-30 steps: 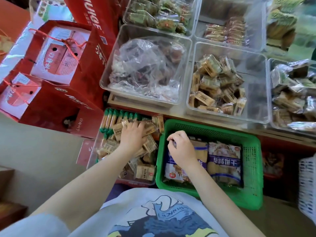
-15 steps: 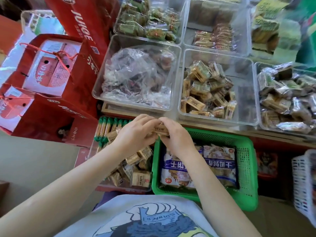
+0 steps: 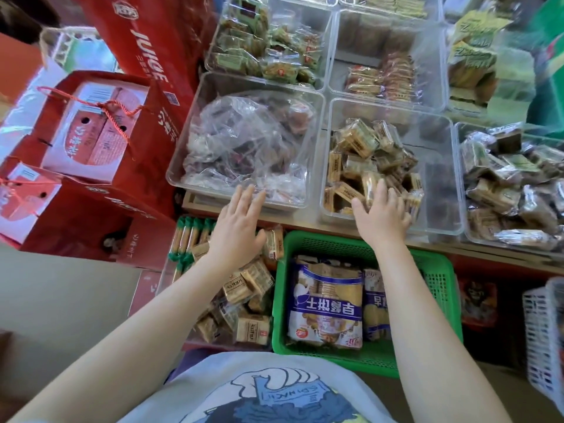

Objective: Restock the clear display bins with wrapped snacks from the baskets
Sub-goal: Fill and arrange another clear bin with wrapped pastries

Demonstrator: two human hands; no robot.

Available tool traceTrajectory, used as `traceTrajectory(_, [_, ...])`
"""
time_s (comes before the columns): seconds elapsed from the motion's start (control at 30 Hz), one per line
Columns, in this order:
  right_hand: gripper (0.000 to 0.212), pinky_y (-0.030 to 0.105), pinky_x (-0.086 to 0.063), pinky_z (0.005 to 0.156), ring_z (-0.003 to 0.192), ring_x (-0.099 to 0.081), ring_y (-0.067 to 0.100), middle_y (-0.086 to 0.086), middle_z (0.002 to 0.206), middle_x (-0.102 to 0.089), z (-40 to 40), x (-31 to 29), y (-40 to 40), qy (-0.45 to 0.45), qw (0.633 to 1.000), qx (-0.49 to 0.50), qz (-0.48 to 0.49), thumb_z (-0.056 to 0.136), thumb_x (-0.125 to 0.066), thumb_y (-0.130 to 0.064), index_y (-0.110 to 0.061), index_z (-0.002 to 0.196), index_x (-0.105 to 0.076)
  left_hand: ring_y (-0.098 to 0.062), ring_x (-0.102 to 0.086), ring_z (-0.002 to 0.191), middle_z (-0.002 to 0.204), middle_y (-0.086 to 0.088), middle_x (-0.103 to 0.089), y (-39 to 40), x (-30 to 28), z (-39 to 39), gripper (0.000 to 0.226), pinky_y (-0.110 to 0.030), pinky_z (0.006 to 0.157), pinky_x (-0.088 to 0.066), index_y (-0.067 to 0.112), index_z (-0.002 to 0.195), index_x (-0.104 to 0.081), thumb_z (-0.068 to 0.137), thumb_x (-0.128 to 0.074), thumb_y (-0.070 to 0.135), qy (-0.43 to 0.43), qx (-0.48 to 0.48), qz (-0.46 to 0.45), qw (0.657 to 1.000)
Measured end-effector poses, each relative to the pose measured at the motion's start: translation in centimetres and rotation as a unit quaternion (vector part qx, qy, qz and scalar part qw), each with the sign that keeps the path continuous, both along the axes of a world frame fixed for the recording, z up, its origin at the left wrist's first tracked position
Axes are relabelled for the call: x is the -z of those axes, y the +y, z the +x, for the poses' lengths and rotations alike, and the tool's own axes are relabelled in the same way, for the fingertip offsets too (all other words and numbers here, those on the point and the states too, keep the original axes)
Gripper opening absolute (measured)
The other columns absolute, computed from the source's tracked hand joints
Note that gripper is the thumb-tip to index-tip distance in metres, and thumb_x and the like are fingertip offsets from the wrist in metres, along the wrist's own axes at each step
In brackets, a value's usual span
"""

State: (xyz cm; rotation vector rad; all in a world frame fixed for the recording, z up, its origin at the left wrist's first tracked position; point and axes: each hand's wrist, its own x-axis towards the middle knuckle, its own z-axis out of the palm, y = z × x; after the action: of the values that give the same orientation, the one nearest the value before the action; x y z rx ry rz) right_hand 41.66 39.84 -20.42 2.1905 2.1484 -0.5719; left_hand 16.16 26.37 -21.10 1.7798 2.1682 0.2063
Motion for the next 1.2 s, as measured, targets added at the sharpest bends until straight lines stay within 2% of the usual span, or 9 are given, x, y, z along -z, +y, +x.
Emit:
traceTrajectory(0.07, [0.074,0.056,-0.009,0.121,0.152,-0.011,0.034,0.017,0.164,-0.016,-0.8,-0.6,-0.9,0.005,0.999,0.029,0.031,0.100,-0.043,-0.049,-0.011,0.157,-0.017,-0.034,-0.025,0.146,0.154,-0.014,-0.033,-1.1,0.5,0.2,0.065,-0.047,0.116,-0.030,0.012,0.147,-0.038,0.088,-0.061,0.024,-0.017,-0.018,0.074,0.997])
traceTrajectory(0.13, [0.056,0.054,-0.023,0.118,0.143,-0.031,0.035,0.019,0.152,-0.037,-2.1,-1.1,-2.5,0.052,0.988,0.012,0.144,0.097,-0.050,-0.032,-0.007,0.147,-0.039,-0.032,-0.051,0.119,0.129,-0.013,-0.053,-2.4,1.8,0.3,0.047,-0.042,0.097,-0.048,0.007,0.129,-0.054,0.085,-0.064,0.020,-0.014,-0.039,0.115,0.993])
traceTrajectory(0.23, [0.025,0.041,-0.048,0.094,0.109,-0.053,0.027,0.013,0.115,-0.058,-4.8,-0.9,-6.2,0.164,0.944,-0.116,0.262,0.092,-0.052,-0.012,-0.004,0.112,-0.063,-0.023,-0.059,0.092,0.114,-0.005,-0.057,-3.3,3.7,0.5,0.038,-0.036,0.074,-0.055,0.013,0.128,-0.053,0.092,-0.056,0.026,-0.044,-0.051,-0.040,0.997])
traceTrajectory(0.33, [0.016,0.031,-0.051,0.075,0.091,-0.055,0.019,0.007,0.103,-0.056,-6.4,1.3,-10.4,0.223,0.940,-0.206,0.158,0.091,-0.056,-0.008,-0.004,0.101,-0.067,-0.026,-0.058,0.108,0.142,-0.007,-0.042,-2.5,5.5,1.6,0.064,-0.040,0.075,-0.057,0.029,0.148,-0.031,0.090,-0.059,0.026,-0.071,-0.034,-0.114,0.990])
traceTrajectory(0.5, [0.025,0.031,-0.047,0.078,0.100,-0.055,0.019,0.000,0.120,-0.047,-4.9,5.7,-13.1,0.159,0.971,-0.149,-0.098,0.100,-0.050,-0.019,-0.012,0.120,-0.063,-0.032,-0.050,0.119,0.165,-0.002,-0.004,-0.1,7.8,3.4,0.095,-0.041,0.076,-0.056,0.034,0.154,-0.015,0.079,-0.073,0.020,0.023,0.077,-0.141,0.987])
traceTrajectory(0.67, [0.024,0.027,-0.042,0.072,0.090,-0.052,0.014,-0.002,0.119,-0.046,-3.2,5.0,-12.8,0.169,0.971,-0.128,-0.112,0.101,-0.050,-0.022,-0.015,0.119,-0.063,-0.033,-0.049,0.119,0.160,-0.005,-0.021,0.8,8.3,3.1,0.071,-0.045,0.086,-0.051,0.023,0.138,-0.044,0.076,-0.077,0.025,0.075,0.106,-0.103,0.986])
traceTrajectory(0.8, [0.023,0.027,-0.044,0.074,0.092,-0.055,0.015,-0.004,0.119,-0.045,-2.5,4.5,-11.5,0.193,0.970,-0.101,-0.111,0.102,-0.048,-0.021,-0.015,0.118,-0.063,-0.030,-0.057,0.106,0.141,-0.011,-0.047,0.1,8.2,2.8,0.059,-0.042,0.075,-0.055,0.018,0.119,-0.060,0.066,-0.085,0.025,0.088,0.114,-0.053,0.988])
traceTrajectory(1.07, [0.021,0.027,-0.046,0.084,0.100,-0.054,0.013,-0.005,0.118,-0.047,-3.1,3.9,-10.5,0.231,0.961,-0.075,-0.134,0.101,-0.050,-0.022,-0.019,0.117,-0.063,-0.030,-0.053,0.110,0.125,-0.010,-0.055,-0.6,6.6,2.0,0.061,-0.044,0.079,-0.057,0.018,0.121,-0.061,0.068,-0.085,0.033,0.021,0.101,-0.023,0.994])
traceTrajectory(1.2, [0.036,0.024,-0.049,0.092,0.109,-0.056,0.001,-0.008,0.130,-0.053,-4.2,0.8,-9.7,0.383,0.894,0.015,-0.232,0.100,-0.057,-0.034,-0.030,0.135,-0.051,-0.031,-0.051,0.118,0.129,-0.013,-0.056,-1.2,2.2,3.7,0.058,-0.041,0.091,-0.050,0.015,0.121,-0.065,0.067,-0.082,0.028,-0.054,0.094,0.107,0.988])
